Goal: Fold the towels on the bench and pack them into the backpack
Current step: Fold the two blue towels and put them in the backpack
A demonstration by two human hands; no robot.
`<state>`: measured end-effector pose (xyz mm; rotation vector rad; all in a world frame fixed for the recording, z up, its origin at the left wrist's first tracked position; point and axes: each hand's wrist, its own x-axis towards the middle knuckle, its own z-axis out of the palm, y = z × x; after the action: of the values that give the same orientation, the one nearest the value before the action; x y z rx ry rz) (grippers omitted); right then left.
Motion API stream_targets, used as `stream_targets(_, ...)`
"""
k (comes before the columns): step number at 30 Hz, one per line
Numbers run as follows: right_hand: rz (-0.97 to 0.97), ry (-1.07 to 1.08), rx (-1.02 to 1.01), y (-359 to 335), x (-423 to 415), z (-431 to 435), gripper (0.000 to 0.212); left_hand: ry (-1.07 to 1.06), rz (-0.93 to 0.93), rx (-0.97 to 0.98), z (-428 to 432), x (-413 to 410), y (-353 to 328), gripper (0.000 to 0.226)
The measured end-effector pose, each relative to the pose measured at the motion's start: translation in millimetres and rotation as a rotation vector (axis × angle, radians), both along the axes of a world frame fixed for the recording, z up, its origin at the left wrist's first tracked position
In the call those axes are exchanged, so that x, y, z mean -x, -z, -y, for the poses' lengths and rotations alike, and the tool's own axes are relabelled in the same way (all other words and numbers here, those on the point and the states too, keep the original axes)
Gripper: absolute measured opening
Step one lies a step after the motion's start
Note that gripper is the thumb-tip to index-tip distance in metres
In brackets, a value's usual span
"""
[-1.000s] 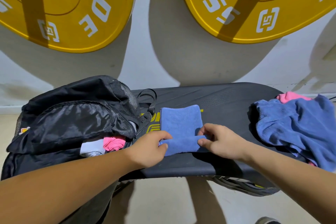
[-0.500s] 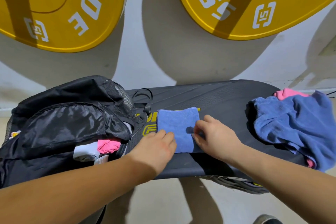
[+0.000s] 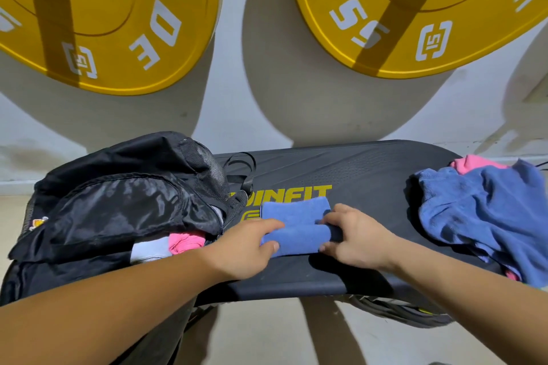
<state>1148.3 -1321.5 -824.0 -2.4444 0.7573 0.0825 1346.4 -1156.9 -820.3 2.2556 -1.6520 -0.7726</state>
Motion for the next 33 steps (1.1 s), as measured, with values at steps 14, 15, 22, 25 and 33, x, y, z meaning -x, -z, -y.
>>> stream_targets(14,0.052,0.483,-0.394,4,-14,-2,0.035,0.191,0.276,0.121,9,23,-6,0.034)
stream_targets(15,0.05,0.492,-0.348,4,-15,-2,0.036,0.188,0.286,0.091,10,22,-3,0.035)
stream_targets(22,0.094,0.304,-0.313,4,-13,1,0.036,0.092,0.121,0.018,19,6,-7,0.036)
stream_targets(25,0.094,0.3,-0.394,-3,-12,3,0.034,0.108,0.114,0.058,14,10,-6,0.034)
stream_targets(33,0.063,0.202,-0.53,-9,-15,0,0.042,-0.011,-0.152,0.098,9,6,-10,0.031)
